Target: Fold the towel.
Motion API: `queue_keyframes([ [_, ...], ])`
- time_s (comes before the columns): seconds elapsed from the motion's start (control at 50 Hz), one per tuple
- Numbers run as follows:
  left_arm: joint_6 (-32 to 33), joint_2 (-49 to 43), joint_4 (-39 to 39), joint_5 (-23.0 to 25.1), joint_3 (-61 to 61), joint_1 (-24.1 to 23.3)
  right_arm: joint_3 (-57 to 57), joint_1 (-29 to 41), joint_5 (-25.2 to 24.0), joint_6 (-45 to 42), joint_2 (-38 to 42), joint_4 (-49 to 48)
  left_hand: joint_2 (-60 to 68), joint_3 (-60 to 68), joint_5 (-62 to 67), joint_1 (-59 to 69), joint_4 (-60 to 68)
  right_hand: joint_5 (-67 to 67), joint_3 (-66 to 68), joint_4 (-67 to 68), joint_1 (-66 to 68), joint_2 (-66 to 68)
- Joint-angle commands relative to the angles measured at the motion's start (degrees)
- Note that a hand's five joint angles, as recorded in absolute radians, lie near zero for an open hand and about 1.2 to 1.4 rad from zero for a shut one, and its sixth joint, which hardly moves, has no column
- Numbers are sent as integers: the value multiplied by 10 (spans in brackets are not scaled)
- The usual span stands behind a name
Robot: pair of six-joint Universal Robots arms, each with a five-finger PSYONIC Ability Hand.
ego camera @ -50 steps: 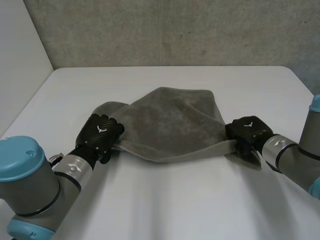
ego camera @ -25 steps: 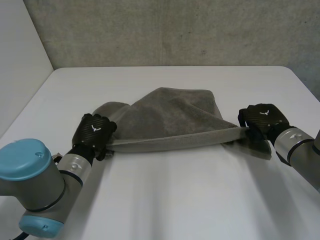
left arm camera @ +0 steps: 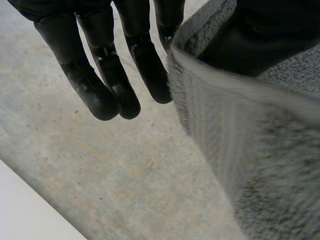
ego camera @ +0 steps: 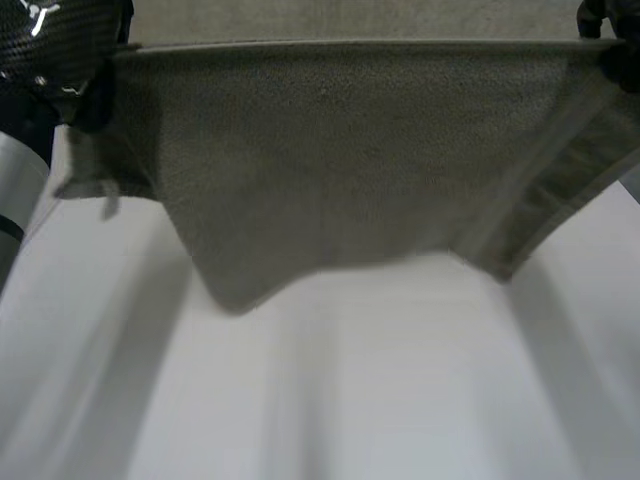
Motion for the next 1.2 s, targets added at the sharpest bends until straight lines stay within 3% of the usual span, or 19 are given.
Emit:
queue_keyframes([
  [0.02, -24, -111, -138, 9, 84, 8, -60, 28, 41, -142, 88, 82, -68, -86, -155, -35, -73, 26, 32, 28, 30, 33],
  [0.12, -20, -247, -198, 9, 147, 15, -85, 88, 151, -223, 204, 91, -68, -86, -155, -35, -73, 26, 32, 28, 30, 33],
  [0.24, 7, -342, -215, 4, 228, 26, -151, 98, 196, -262, 292, 64, -68, -86, -155, -35, -73, 26, 32, 28, 30, 33],
  [0.32, 55, -390, -208, 4, 335, 25, -258, 111, 218, -244, 349, -59, -68, -86, -155, -35, -73, 26, 32, 28, 30, 33],
  [0.44, 52, -391, -111, -25, 476, 23, -283, 122, 238, -159, 337, -324, -68, -86, -155, -35, -73, 26, 32, 28, 30, 33],
  [0.46, 52, -391, -111, -26, 476, 23, -283, 122, 238, -159, 337, -325, -68, -86, -155, -35, -73, 26, 32, 28, 30, 33],
  [0.5, 29, -373, -34, -39, 488, 22, -249, 120, 236, -134, 286, -380, -68, -86, -155, -35, -73, 26, 32, 28, 30, 33],
  [0.58, 1, -345, 16, -40, 480, 23, -219, 120, 232, -132, 245, -377, -68, -86, -155, -35, -73, 26, 32, 28, 30, 33],
  [0.66, -29, -328, 23, -31, 424, 27, -170, 123, 225, -128, 238, -362, -68, -86, -155, -35, -73, 26, 32, 28, 30, 33],
  [0.9, -30, -319, 51, 26, 180, 37, -3, 114, 176, -119, 224, -349, -68, -86, -155, -35, -73, 26, 32, 28, 30, 33],
  [1.02, -29, -335, 153, 49, 17, 55, 132, 112, 132, -117, 235, -358, -68, -86, -155, -35, -73, 26, 32, 28, 30, 33],
  [1.06, -27, -355, 188, 52, -21, 55, 192, 105, 112, -120, 272, -363, -68, -86, -155, -35, -73, 26, 32, 28, 30, 33],
  [1.2, -25, -401, 236, 53, -87, 55, 238, 105, 110, -122, 300, -362, -68, -86, -155, -35, -73, 26, 32, 28, 30, 33],
])
